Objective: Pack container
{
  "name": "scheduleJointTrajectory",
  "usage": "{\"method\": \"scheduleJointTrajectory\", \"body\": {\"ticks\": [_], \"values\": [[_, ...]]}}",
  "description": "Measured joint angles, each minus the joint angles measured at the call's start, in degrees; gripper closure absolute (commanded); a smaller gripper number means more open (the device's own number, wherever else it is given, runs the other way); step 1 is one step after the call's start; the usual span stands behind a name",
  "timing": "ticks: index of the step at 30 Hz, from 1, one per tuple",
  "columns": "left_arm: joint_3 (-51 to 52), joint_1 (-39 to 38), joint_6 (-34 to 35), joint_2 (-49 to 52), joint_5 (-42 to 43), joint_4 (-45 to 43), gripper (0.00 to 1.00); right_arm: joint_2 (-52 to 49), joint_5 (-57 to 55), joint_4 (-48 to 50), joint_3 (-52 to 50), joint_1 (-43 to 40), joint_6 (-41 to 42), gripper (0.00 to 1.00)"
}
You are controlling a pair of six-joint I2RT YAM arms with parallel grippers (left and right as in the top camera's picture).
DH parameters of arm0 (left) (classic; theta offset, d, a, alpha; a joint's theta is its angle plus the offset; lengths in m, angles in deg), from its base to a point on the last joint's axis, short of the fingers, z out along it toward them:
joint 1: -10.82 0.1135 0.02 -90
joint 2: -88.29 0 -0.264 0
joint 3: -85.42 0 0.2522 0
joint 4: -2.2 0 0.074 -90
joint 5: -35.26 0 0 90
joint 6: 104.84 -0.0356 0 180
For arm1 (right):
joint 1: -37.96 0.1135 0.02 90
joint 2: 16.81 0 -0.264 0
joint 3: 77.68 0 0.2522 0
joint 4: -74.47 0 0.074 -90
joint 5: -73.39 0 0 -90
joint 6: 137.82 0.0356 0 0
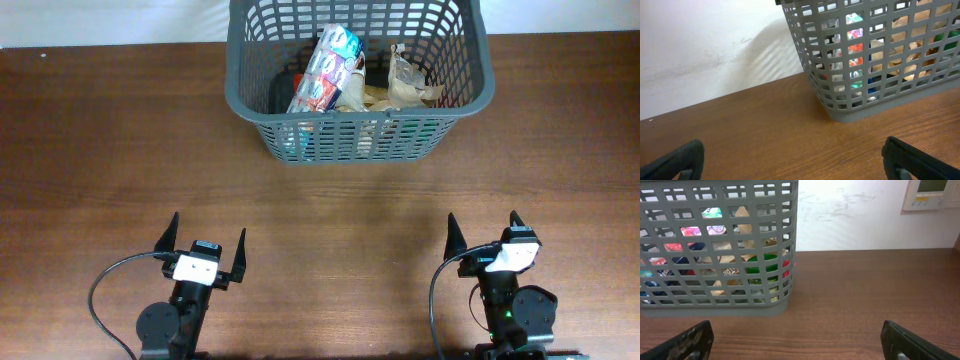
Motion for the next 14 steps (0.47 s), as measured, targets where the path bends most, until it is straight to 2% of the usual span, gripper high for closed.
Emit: {"method": "scheduleJointTrajectory", "body": {"ticks": [14], "values": [[0.0,0.0,0.0,0.0,0.0,0.0,0.01,0.0,0.0,0.0,0.0,0.0,0.0,0.01]]}}
